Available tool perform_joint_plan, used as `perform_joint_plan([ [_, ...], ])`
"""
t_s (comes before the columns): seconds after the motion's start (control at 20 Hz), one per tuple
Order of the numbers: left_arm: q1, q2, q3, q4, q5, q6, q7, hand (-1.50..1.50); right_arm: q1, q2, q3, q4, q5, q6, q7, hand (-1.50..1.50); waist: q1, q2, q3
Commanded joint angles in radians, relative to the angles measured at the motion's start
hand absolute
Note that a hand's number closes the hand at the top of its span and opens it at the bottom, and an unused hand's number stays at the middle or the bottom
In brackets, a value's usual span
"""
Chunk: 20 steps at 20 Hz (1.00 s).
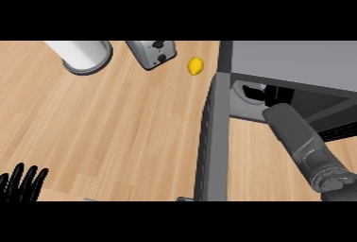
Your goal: Pick up the milk, place it into the microwave and close the microwave
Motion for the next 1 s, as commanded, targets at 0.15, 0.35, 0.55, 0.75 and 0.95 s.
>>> perform_joint_plan([
  [0.15, -0.008, -0.010, -0.009, 0.015, -0.011, -0.004, -0.013, -1.50, -0.051, 0.048, 0.035, 0.022, 0.035, 0.131, 0.002, -1.50, 0.010, -0.003, 0.007],
  [0.35, -0.025, -0.012, -0.012, 0.018, -0.019, 0.008, -0.002, -1.50, -0.079, 0.069, 0.025, 0.016, 0.025, 0.203, 0.012, -1.50, -0.010, -0.007, 0.007],
  [0.55, -0.032, -0.008, -0.001, 0.025, -0.028, 0.001, -0.026, -1.50, -0.044, 0.098, -0.012, -0.024, -0.012, 0.250, -0.033, -1.50, -0.022, -0.008, 0.009],
  [0.75, -0.007, 0.003, 0.006, 0.018, -0.021, -0.013, -0.024, -1.50, -0.036, 0.123, -0.078, -0.082, -0.077, 0.301, -0.081, -1.50, -0.034, -0.016, 0.009],
  [0.95, -0.001, 0.010, 0.013, 0.003, -0.001, -0.024, -0.021, -1.50, 0.018, 0.133, -0.131, -0.118, -0.129, 0.394, -0.168, -1.50, -0.056, -0.022, 0.010],
])
